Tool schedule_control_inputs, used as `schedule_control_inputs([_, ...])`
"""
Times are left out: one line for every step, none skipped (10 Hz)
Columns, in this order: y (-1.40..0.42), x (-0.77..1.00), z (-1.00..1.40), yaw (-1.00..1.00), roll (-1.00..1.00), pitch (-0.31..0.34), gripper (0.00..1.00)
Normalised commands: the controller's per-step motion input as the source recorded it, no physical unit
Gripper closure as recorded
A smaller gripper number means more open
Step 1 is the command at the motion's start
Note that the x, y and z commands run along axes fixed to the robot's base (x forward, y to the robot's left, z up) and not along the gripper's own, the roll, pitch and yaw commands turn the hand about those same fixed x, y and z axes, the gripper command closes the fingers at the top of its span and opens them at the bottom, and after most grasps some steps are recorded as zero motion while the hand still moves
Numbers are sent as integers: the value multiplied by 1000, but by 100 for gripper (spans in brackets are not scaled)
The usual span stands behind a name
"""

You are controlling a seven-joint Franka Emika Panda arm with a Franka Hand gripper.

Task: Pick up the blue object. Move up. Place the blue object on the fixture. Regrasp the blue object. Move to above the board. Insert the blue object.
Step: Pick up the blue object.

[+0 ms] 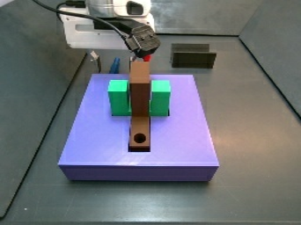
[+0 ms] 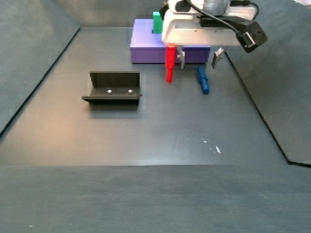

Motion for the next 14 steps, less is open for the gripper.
schedule_control_inputs([9, 0, -154, 0, 71, -53, 0])
schedule_control_inputs([17, 0, -154, 0, 64, -56, 0])
schedule_control_inputs([11, 0, -149, 0, 64, -64, 0])
schedule_control_inputs([14, 0, -143, 0, 60, -53, 0])
schedule_control_inputs([17, 0, -146, 0, 61, -51, 0])
schedule_control_inputs([26, 0, -137, 0, 59, -46, 0])
schedule_control_inputs([34, 0, -134, 0, 60, -41, 0])
schedule_control_inputs([49, 0, -151, 0, 77, -44, 0])
schedule_control_inputs([37, 0, -151, -6, 77, -41, 0])
schedule_control_inputs([29, 0, -146, -3, 53, -47, 0])
schedule_control_inputs([3, 0, -114, 0, 31, -50, 0])
schedule_control_inputs([0, 0, -77, -3, 21, -60, 0])
schedule_control_inputs([0, 0, -57, -23, 21, -63, 0])
schedule_control_inputs([0, 0, -69, -23, 29, -60, 0])
